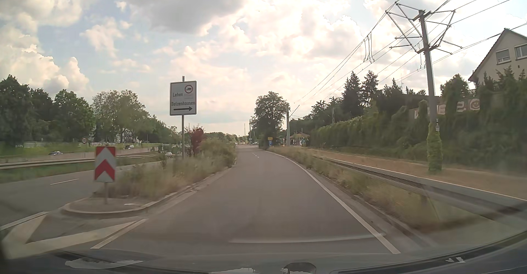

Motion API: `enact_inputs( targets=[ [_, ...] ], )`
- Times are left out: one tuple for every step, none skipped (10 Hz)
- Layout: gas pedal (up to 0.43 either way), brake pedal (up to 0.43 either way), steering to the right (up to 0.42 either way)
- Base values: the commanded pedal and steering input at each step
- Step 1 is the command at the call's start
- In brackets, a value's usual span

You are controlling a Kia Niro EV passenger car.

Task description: Follow the waypoints while adhering to traffic rules and regulations

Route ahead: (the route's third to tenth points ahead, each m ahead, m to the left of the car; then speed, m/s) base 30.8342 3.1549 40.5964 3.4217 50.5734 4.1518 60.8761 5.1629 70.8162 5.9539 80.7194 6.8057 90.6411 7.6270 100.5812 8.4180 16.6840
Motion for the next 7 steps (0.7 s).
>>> enact_inputs(
  targets=[
    [0.059, 0.0, 0.002],
    [0.059, 0.0, 0.0],
    [0.059, 0.0, 0.0],
    [0.067, 0.0, 0.0],
    [0.079, 0.0, 0.0],
    [0.079, 0.0, 0.0],
    [0.079, 0.0, -0.001]
  ],
)
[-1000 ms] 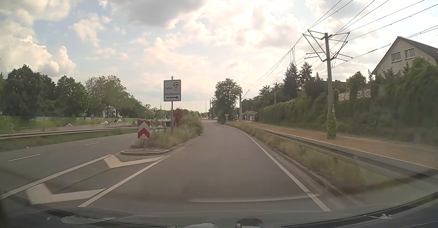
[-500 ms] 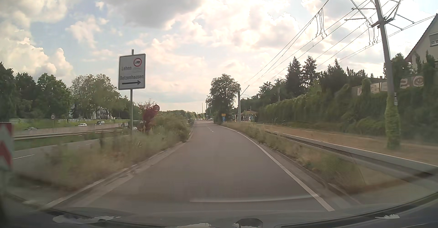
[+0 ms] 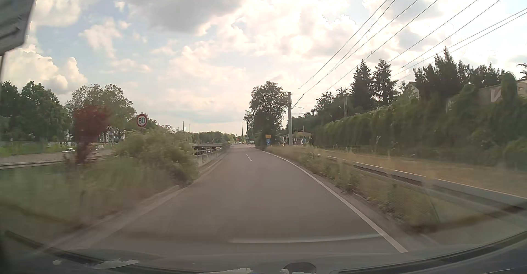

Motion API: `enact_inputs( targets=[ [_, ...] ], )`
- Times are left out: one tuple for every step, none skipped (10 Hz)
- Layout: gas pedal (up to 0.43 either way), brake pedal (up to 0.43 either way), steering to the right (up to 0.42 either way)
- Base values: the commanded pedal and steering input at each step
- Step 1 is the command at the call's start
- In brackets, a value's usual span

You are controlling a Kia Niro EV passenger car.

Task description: Follow the waypoints while adhering to traffic rules and regulations

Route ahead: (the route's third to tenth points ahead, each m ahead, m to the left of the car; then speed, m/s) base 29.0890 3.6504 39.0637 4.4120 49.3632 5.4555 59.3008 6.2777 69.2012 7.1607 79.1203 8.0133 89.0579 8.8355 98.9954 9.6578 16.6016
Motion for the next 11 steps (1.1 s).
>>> enact_inputs(
  targets=[
    [0.079, 0.0, -0.002],
    [0.067, 0.0, -0.002],
    [0.047, 0.0, -0.003],
    [0.008, 0.0, -0.003],
    [0.0, 0.0, -0.004],
    [0.0, 0.0, -0.005],
    [0.0, 0.0, -0.009],
    [0.0, 0.0, -0.013],
    [0.0, 0.0, -0.014],
    [0.0, 0.0, -0.017],
    [0.0, 0.0, -0.019]
  ],
)
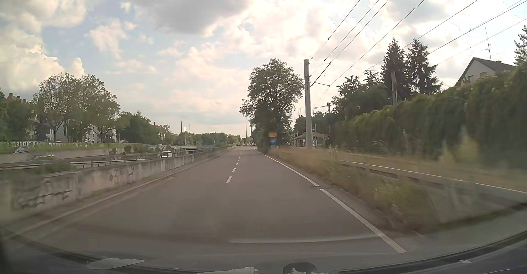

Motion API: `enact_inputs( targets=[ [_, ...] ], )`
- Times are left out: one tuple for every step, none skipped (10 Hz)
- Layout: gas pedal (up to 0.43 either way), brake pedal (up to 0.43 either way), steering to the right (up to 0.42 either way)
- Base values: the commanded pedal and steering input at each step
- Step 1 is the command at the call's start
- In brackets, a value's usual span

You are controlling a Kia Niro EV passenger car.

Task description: Follow the waypoints while adhering to traffic rules and regulations

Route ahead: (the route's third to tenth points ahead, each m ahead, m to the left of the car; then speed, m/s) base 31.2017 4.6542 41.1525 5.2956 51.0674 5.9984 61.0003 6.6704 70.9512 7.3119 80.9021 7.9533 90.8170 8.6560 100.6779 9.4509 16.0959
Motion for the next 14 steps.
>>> enact_inputs(
  targets=[
    [0.0, 0.0, -0.021],
    [0.0, 0.0, -0.022],
    [0.0, 0.0, -0.022],
    [0.0, 0.0, -0.022],
    [0.0, 0.0, -0.022],
    [0.0, 0.0, -0.022],
    [0.0, 0.0, -0.021],
    [0.0, 0.0, -0.02],
    [0.0, 0.0, -0.017],
    [0.0, 0.0, -0.014],
    [0.0, 0.0, -0.011],
    [0.0, 0.0, -0.006],
    [0.0, 0.0, -0.005],
    [0.0, 0.012, -0.005]
  ],
)
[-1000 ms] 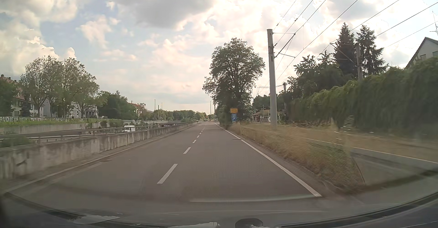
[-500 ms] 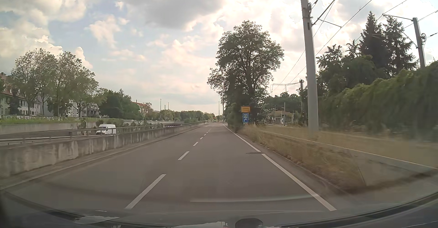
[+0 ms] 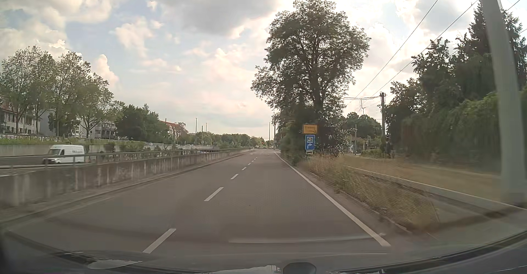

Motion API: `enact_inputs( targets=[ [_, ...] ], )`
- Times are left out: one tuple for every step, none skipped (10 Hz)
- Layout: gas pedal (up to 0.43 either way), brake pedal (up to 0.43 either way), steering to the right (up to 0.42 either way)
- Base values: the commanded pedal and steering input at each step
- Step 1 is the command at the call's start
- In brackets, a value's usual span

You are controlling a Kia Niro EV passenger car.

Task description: Follow the waypoints while adhering to traffic rules and regulations

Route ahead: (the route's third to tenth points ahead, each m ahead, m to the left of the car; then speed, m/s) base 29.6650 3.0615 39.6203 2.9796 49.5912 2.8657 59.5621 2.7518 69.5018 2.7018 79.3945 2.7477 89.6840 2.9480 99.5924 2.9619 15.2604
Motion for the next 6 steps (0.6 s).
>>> enact_inputs(
  targets=[
    [0.0, 0.043, -0.005],
    [0.0, 0.073, -0.005],
    [0.0, 0.091, -0.004],
    [0.0, 0.11, -0.004],
    [0.0, 0.134, -0.003],
    [0.0, 0.152, -0.003]
  ],
)
